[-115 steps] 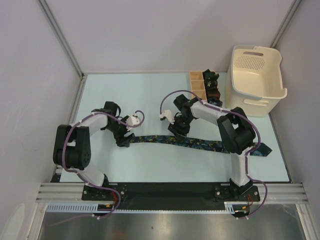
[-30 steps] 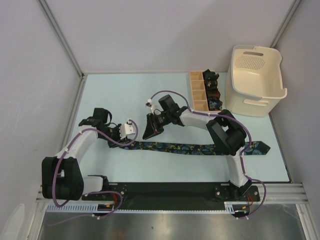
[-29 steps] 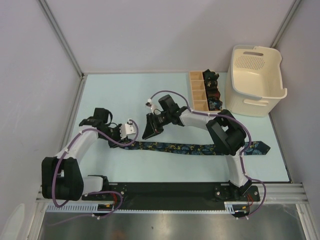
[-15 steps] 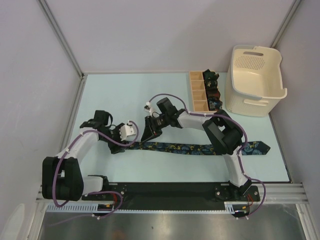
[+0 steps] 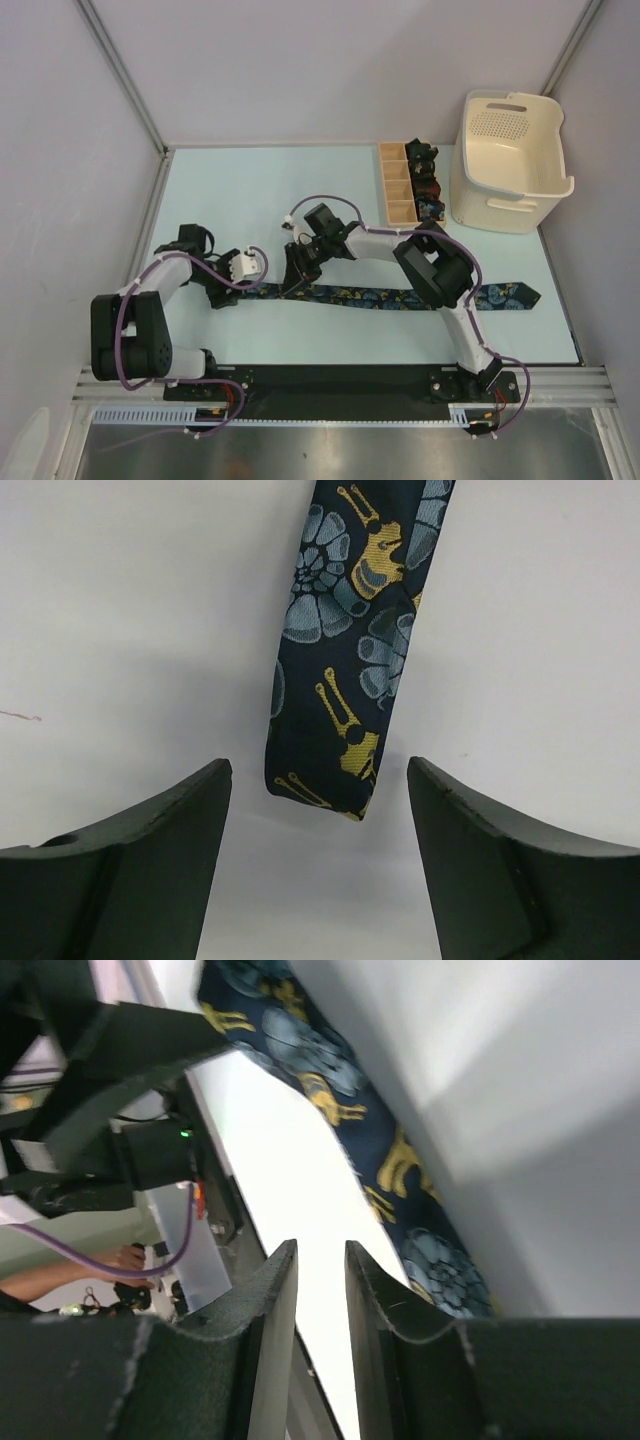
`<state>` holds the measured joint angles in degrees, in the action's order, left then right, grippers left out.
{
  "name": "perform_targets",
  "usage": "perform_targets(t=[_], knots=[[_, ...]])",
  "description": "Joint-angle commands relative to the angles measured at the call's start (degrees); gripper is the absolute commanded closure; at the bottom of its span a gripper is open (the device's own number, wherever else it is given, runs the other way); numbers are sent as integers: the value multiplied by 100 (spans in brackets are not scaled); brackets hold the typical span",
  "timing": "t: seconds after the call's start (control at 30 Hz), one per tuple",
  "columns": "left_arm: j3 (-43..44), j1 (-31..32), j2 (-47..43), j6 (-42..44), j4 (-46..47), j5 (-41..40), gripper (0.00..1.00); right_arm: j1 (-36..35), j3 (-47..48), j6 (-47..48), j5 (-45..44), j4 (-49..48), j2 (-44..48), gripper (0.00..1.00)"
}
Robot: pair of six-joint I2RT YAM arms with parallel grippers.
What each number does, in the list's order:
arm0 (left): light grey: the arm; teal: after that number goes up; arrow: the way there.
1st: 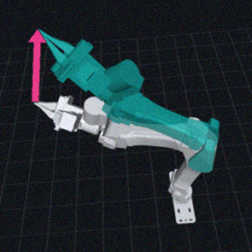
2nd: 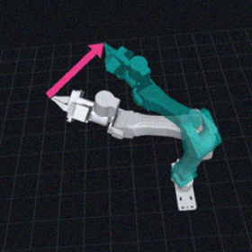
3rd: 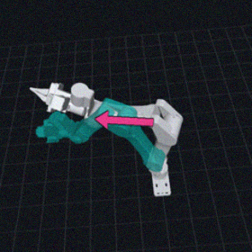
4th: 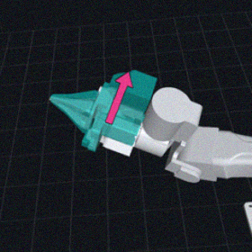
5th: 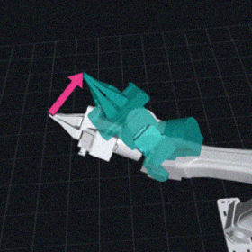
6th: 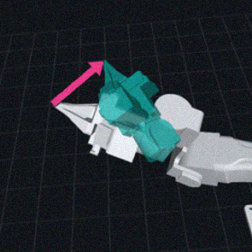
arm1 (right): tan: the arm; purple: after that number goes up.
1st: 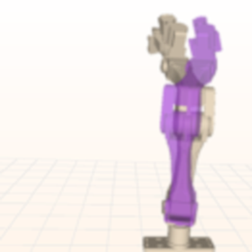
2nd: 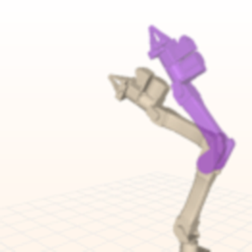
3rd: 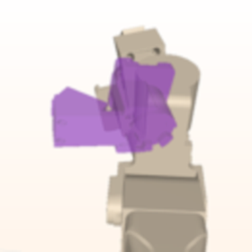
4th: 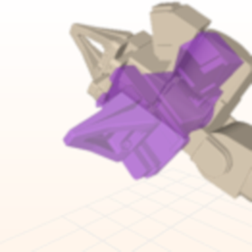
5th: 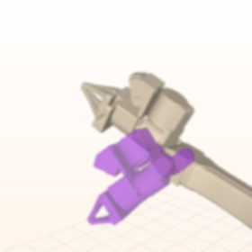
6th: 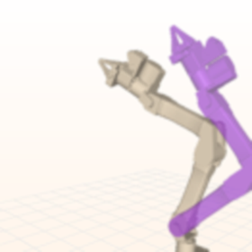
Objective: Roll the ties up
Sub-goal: Roll the tie at the center of the board.
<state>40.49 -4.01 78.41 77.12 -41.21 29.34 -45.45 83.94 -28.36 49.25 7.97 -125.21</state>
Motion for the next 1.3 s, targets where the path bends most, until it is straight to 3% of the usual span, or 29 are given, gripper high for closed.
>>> perform_targets(t=[0.0,0.1,0.13,0.23,0.3,0.43,0.67,1.0,1.27], knots=[[90,-30,157,435,-27,344,25,53,52,585,-319,591,-135,71],[126,-30,201,426,-36,388,34,141,35,700,-408,873,-136,71],[135,-30,175,426,-36,440,42,151,26,770,-399,960,-127,71],[213,-21,52,453,-194,537,54,142,26,797,-233,1119,-65,71],[275,-21,-27,488,-369,564,56,107,-1,788,56,1163,5,71],[232,-21,-168,646,-555,538,56,194,-36,394,216,437,312,67],[3,-12,-274,690,-537,441,56,212,711,463,-65,513,-162,66],[-24,-21,-300,602,-467,388,55,230,457,743,-759,670,-408,66],[3,-21,-186,585,-362,353,51,142,-237,753,-566,742,-13,67]])
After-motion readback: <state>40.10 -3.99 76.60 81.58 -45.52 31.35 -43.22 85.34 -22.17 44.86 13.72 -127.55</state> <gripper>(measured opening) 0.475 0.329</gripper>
